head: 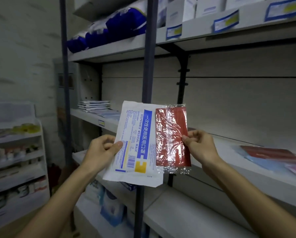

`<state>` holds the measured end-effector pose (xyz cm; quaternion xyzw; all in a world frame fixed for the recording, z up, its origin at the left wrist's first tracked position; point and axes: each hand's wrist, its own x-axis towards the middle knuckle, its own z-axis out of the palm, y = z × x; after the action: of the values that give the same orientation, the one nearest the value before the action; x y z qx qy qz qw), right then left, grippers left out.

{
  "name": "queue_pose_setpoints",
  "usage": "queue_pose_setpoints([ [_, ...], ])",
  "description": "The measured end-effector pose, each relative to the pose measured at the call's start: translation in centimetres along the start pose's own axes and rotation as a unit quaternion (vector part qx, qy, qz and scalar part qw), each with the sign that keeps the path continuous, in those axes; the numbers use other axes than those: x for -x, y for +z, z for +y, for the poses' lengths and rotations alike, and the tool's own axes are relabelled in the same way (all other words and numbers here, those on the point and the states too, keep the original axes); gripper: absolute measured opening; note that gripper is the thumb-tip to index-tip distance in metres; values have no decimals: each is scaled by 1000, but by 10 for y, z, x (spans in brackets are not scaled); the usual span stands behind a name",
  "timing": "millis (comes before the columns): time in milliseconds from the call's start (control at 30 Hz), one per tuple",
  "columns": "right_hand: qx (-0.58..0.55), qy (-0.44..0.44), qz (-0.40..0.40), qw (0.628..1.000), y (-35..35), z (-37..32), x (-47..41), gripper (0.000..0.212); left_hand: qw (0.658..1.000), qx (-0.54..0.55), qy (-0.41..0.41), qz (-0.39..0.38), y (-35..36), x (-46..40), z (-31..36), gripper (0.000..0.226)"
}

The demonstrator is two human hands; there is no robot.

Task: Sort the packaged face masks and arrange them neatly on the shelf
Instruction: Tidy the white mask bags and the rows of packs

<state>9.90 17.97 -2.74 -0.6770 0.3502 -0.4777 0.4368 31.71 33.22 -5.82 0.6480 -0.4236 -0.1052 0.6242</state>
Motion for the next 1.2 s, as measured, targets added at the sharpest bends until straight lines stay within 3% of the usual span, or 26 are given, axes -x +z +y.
queue_pose_setpoints([
  [233,-16,10,-25,999,96,-1,-7,6,999,-9,-30,19,-75,-33,-43,11],
  [600,-19,-19,-69,997,255,16,-67,16,990,-36,-42,131,-175,-102,-112,6],
  [1200,-33,-13,-40,999,434,21,-242,9,989,-38,-21,143,-253,-309,-189,7],
])
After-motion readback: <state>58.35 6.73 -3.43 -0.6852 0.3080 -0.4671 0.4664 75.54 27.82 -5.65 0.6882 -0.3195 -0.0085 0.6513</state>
